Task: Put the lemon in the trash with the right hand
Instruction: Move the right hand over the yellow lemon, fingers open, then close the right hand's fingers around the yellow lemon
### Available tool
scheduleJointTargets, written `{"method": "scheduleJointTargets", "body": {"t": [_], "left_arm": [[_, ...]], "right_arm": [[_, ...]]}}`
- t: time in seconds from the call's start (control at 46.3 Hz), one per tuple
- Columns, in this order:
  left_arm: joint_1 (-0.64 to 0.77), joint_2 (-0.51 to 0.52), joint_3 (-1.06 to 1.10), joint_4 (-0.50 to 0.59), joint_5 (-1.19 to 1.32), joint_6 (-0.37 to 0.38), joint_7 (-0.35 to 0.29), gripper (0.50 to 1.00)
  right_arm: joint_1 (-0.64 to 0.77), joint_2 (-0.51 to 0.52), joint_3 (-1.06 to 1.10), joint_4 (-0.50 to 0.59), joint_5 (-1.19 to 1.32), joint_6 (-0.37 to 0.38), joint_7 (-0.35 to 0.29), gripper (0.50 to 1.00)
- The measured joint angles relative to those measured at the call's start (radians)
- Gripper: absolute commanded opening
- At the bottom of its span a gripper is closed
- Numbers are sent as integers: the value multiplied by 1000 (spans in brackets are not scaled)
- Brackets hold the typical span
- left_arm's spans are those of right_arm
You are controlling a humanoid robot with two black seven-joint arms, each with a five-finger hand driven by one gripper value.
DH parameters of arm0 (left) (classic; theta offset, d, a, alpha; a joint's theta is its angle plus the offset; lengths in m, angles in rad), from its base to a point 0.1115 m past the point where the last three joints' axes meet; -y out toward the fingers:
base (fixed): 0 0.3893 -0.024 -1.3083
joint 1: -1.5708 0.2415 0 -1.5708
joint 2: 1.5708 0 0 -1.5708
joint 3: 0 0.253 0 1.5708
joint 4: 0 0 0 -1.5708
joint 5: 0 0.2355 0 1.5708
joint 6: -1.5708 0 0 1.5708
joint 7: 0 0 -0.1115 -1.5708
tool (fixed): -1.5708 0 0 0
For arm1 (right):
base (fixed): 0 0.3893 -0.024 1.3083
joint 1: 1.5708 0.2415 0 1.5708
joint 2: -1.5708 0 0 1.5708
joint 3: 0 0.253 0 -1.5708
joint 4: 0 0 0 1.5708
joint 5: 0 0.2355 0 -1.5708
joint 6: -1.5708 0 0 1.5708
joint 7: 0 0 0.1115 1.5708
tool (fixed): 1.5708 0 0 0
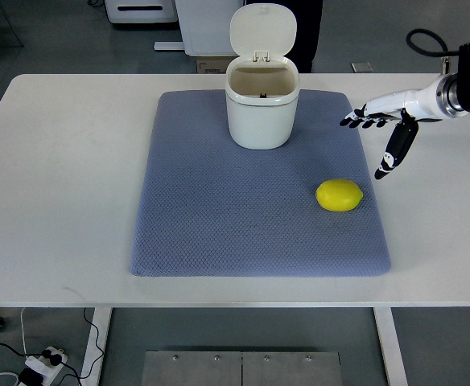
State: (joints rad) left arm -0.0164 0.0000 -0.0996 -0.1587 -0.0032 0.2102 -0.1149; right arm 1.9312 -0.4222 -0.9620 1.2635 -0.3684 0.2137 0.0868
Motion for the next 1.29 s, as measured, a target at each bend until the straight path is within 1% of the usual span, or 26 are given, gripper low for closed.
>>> {"method": "scheduleJointTargets", "body": {"t": [0.194, 0.345, 0.561, 0.669, 0.734, 0.82, 0.928, 1.079, 1.209, 1.295], "left_arm": [[-1, 0, 0, 0, 0, 0, 0, 1000], [-1, 0, 0, 0, 0, 0, 0, 1000], [-1, 0, 0, 0, 0, 0, 0, 1000], [-1, 0, 0, 0, 0, 0, 0, 1000], [0, 0, 0, 0, 0, 0, 0, 1000], [0, 0, 0, 0, 0, 0, 0, 1000], [0, 0, 0, 0, 0, 0, 0, 1000], [0, 0, 0, 0, 0, 0, 0, 1000], [-1, 0, 0, 0, 0, 0, 0, 1000], [0, 0, 0, 0, 0, 0, 0, 1000]], "right_arm": [[-34, 36, 2, 7, 2, -42, 0, 989], [-39, 58, 7, 8, 5, -56, 0, 985], [-62, 74, 7, 8, 6, -82, 0, 983], [-86, 82, 6, 8, 5, -110, 1, 981], [-101, 90, 6, 8, 5, -124, 1, 954], [-120, 95, 6, 8, 5, -140, 2, 943], [-135, 108, 6, 7, 5, -163, 2, 912], [-147, 114, 6, 7, 3, -169, 3, 868], [-153, 115, 7, 4, 2, -169, 6, 814], [-159, 115, 8, 3, 1, -169, 8, 795]]}}
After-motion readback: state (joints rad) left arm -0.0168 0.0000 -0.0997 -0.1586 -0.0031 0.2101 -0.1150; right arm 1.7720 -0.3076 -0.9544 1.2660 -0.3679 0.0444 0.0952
